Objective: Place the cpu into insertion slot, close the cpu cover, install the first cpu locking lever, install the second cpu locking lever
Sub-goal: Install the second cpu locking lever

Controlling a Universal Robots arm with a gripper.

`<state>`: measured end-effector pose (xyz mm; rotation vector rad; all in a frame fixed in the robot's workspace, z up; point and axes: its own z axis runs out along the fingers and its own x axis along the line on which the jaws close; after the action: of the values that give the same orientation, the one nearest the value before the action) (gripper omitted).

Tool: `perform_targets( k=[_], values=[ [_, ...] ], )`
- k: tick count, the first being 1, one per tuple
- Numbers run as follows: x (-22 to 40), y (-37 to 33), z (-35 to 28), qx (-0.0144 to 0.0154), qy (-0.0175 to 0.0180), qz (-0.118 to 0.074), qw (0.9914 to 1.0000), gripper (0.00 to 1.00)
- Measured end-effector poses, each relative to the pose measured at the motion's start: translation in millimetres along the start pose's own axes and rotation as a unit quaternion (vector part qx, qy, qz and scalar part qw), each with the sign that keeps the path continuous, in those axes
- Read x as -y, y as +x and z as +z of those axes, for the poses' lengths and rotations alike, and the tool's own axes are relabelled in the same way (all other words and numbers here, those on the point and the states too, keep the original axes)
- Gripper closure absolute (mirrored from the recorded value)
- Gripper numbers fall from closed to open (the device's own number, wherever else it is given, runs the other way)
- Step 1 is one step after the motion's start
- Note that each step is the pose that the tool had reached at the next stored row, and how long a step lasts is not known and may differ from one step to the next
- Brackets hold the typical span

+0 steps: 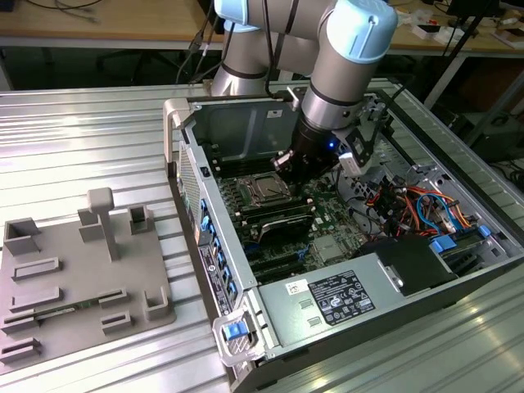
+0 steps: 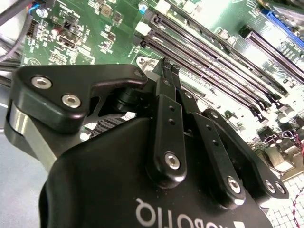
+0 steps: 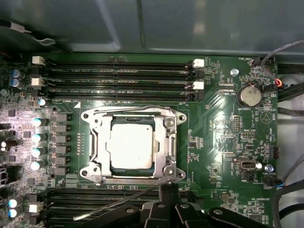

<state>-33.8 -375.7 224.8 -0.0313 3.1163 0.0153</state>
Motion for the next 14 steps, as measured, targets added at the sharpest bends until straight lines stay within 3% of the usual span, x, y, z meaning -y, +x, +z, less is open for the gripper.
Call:
perform_targets(
  k=[8,14],
  values=[
    [-0.5,24.2,1.0,0.0001,-0.0001,-0.001,1.00000,0.89],
    [-0.8,43.3,6.2,-0.0001,0.0001,-0.001,1.00000,0.89]
  ],
)
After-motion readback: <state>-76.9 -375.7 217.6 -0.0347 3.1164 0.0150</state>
